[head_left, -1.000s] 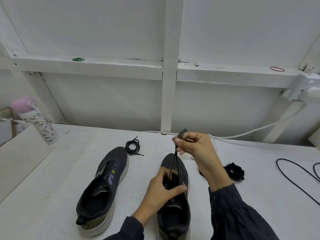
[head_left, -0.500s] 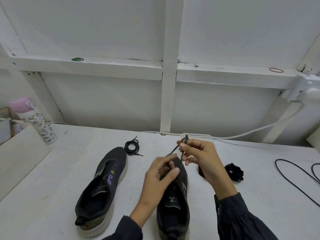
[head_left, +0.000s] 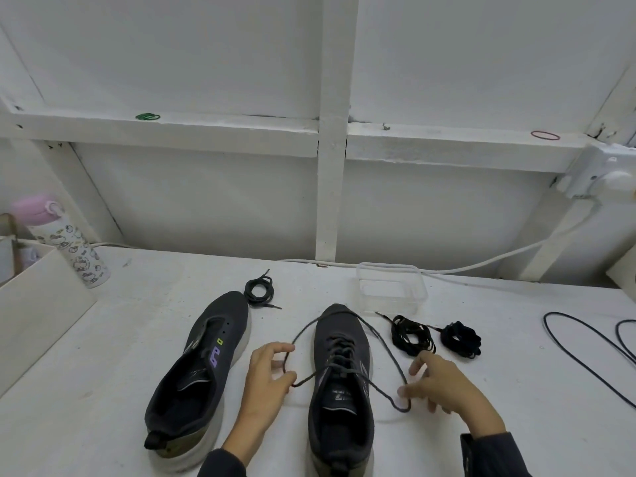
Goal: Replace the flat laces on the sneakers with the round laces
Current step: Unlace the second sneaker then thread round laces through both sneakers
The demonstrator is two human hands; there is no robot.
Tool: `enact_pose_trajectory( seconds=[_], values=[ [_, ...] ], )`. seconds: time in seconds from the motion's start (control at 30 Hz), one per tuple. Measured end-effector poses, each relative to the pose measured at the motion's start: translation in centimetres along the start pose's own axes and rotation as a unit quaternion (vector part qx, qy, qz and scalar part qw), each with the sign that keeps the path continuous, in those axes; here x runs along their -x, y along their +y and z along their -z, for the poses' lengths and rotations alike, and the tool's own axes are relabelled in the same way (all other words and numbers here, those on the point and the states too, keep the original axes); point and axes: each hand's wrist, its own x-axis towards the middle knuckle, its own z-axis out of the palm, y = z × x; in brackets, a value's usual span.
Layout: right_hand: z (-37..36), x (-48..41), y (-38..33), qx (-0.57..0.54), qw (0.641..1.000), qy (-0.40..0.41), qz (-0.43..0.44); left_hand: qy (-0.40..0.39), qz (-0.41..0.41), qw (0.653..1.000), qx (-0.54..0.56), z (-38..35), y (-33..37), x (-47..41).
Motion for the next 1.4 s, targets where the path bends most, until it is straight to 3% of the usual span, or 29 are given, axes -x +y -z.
enact_pose_trajectory(
  seconds=[0.23,0.37,0.5,0.63,0.7,0.8,0.9,1.0,1.13,1.27,1.4],
  values=[
    [1.2,-2.2,-4.6,0.016,0.975,0.169,0.145,0.029,-0.095,0.988,-0.118,-1.3,2.8,-4.2],
    [-0.2,-5.3,-6.9,0.109,0.964,0.19,0.154,-0.026,-0.196,0.965,-0.17,-3.1,5.3,-7.1],
    [-2.0,-7.4,-7.1,0.216,0.948,0.201,0.118,-0.102,-0.246,0.907,-0.325,-5.3,7.2,-8.9],
    [-3.2,-8.1,-6.4,0.221,0.938,0.231,0.137,-0.177,-0.253,0.829,-0.466,-7.0,7.7,-9.7],
    [-3.3,-8.3,-6.2,0.215,0.939,0.229,0.139,-0.193,-0.245,0.808,-0.5,-7.6,7.5,-9.8],
    [-3.1,-8.2,-5.9,0.174,0.946,0.225,0.156,-0.177,-0.256,0.821,-0.479,-8.0,7.4,-9.8],
    [-2.3,-7.2,-6.3,0.068,0.952,0.224,0.196,-0.144,-0.28,0.857,-0.409,-7.8,7.6,-9.6],
    [-1.1,-5.6,-7.6,-0.06,0.941,0.215,0.253,-0.107,-0.289,0.904,-0.298,-6.9,8.2,-9.1],
    [0.2,-3.6,-8.6,-0.172,0.926,0.194,0.274,-0.07,-0.291,0.93,-0.214,-5.1,9.2,-8.6],
    [1.7,-2.5,-7.5,-0.219,0.927,0.199,0.232,-0.032,-0.238,0.958,-0.155,-2.6,8.5,-7.9],
    [2.6,-0.1,-6.6,-0.263,0.931,0.128,0.217,-0.103,-0.127,0.985,-0.055,-0.7,8.0,-4.8]
  ],
)
